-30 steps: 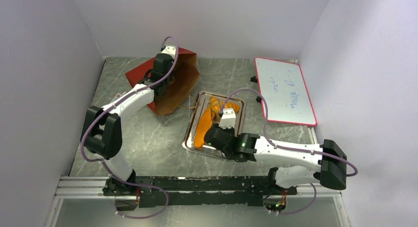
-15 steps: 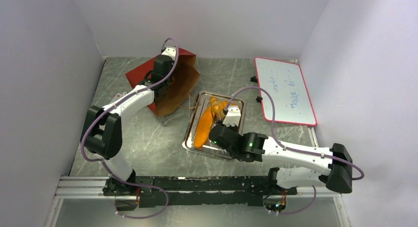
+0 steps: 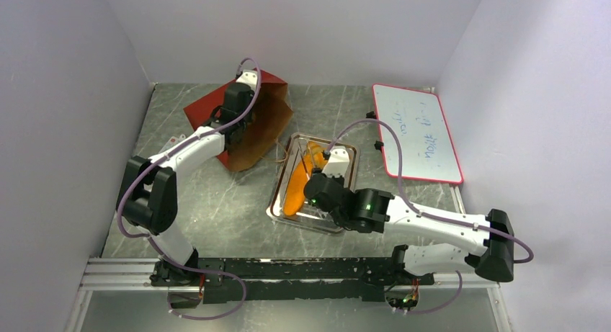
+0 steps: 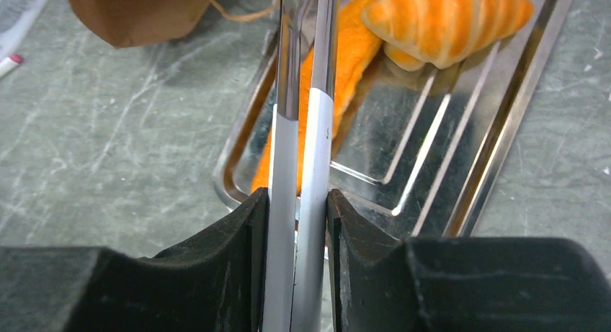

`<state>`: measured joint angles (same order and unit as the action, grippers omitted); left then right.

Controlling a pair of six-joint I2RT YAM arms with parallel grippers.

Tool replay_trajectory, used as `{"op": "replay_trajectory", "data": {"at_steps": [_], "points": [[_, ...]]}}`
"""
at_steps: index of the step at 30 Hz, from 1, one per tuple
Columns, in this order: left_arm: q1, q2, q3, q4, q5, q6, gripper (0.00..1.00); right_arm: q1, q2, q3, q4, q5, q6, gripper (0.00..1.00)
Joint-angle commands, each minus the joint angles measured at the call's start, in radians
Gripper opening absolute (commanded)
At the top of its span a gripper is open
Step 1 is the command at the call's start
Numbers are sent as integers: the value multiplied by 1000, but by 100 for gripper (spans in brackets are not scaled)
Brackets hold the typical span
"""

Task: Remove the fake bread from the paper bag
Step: Take out the fake bread from the paper bag.

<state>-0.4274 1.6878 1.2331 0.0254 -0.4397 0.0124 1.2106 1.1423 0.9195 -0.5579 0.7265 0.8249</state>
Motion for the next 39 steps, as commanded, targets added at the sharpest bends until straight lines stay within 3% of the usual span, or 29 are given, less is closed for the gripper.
{"op": "replay_trajectory", "data": {"at_steps": [1,11,16,25,33,39], "points": [[3,-38,-15,33,27,13,7,-3,7,57,70,-13,-51,22],[3,-67,-36,46,49,16,7,-15,86,113,203,-151,-79,22],[3,-91,-64,50,56,4,7,-87,126,88,329,-264,-55,22],[3,-146,-110,66,78,-5,7,-257,279,41,597,-576,41,21],[3,-180,-115,60,88,-9,7,-350,403,41,793,-716,193,22],[3,-196,-134,71,87,-6,7,-372,449,56,817,-727,290,24]]}}
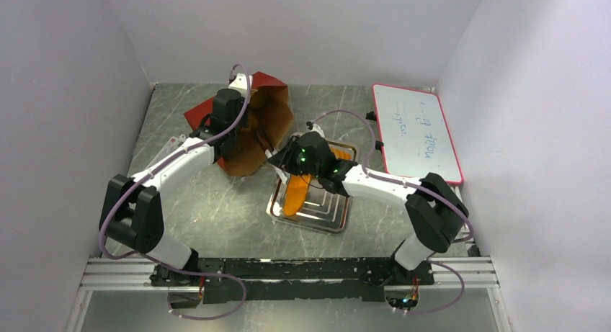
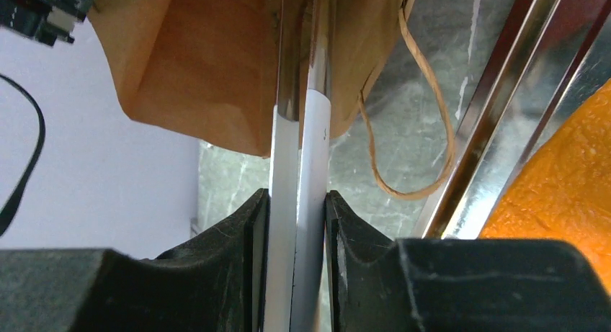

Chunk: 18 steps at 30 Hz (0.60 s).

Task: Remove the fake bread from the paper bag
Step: Take out the fake bread from the paper bag.

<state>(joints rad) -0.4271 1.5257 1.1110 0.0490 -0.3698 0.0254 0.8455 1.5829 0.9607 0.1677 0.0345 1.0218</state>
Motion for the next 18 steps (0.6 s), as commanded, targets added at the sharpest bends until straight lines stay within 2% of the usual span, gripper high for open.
{"op": "replay_trajectory", "data": {"at_steps": [1,6,14,18], "points": [[2,-35,-15,51,16,-19,7,-7,9,15,93,-36,111,24],[2,-35,-25,61,8,-22,7,-15,20,-21,128,-51,217,27],[2,-43,-38,77,-1,-30,7,-25,85,-112,290,-117,454,31],[1,-45,-45,85,4,-34,7,-23,118,-100,307,-119,509,32]]}}
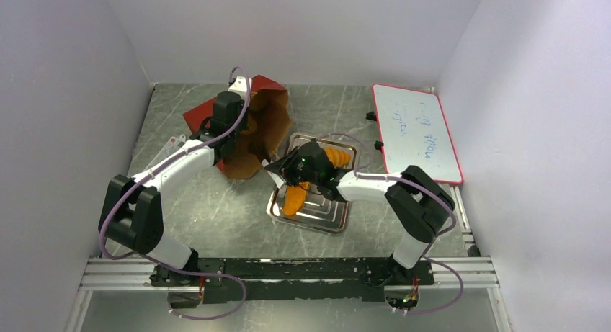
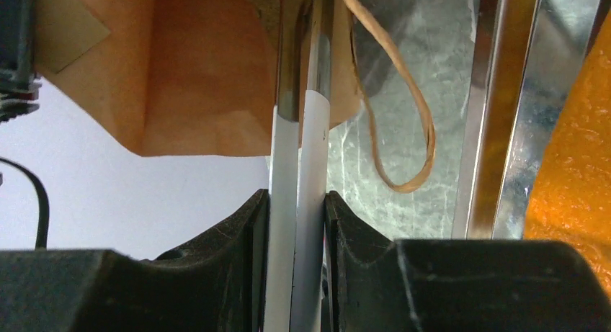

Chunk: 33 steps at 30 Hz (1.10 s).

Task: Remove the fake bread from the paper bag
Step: Take out the fake bread from the paper bag.

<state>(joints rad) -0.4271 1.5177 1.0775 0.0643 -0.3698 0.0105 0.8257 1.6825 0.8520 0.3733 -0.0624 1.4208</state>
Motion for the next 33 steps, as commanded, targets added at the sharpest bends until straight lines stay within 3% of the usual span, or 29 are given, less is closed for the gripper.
{"op": "replay_trajectory", "data": {"at_steps": [1,9,19,33], "points": [[1,-37,-14,70,4,-19,7,-3,26,11,105,-21,123,33],[-7,-34,-19,70,5,-20,7,-3,92,5,214,-17,241,40],[-17,-44,-28,69,0,-20,7,-3,163,-47,396,12,382,42],[-35,-66,-39,46,-10,-21,7,-5,223,-14,442,77,428,42]]}}
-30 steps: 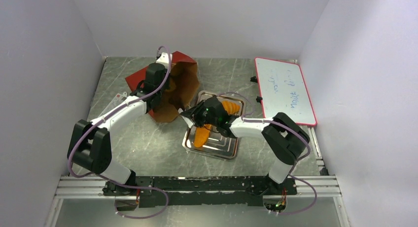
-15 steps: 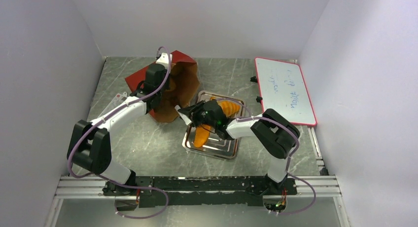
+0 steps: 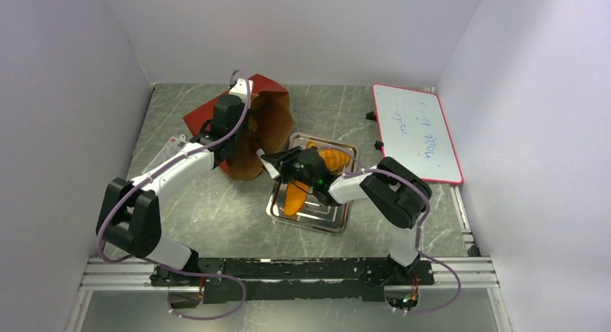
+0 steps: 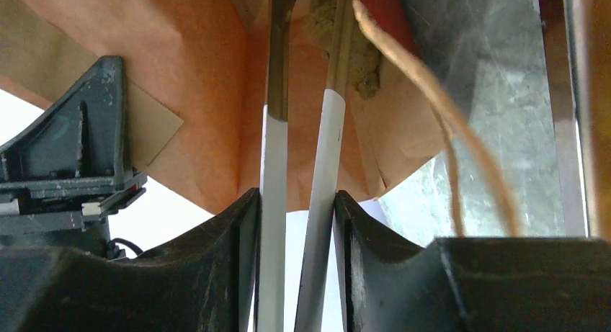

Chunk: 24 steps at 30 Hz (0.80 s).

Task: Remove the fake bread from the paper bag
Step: Take out the fake bread from the paper bag.

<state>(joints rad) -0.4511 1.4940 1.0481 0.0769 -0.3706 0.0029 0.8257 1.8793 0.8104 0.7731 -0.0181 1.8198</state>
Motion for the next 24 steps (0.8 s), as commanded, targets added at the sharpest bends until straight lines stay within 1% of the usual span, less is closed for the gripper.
{"op": "replay_trajectory", "data": {"at_steps": [1,11,20,24], "points": [[-12,-44,-10,30,-9,-14,7,-4,30,31,44,38,26,42],[-26,-70,-12,-3,0,-14,7,-15,91,73,77,55,7,42],[-32,-99,-17,-21,2,-9,7,-18,135,134,67,52,-28,43],[-32,-114,-20,-23,0,-5,7,-20,189,155,87,42,-21,43]]}}
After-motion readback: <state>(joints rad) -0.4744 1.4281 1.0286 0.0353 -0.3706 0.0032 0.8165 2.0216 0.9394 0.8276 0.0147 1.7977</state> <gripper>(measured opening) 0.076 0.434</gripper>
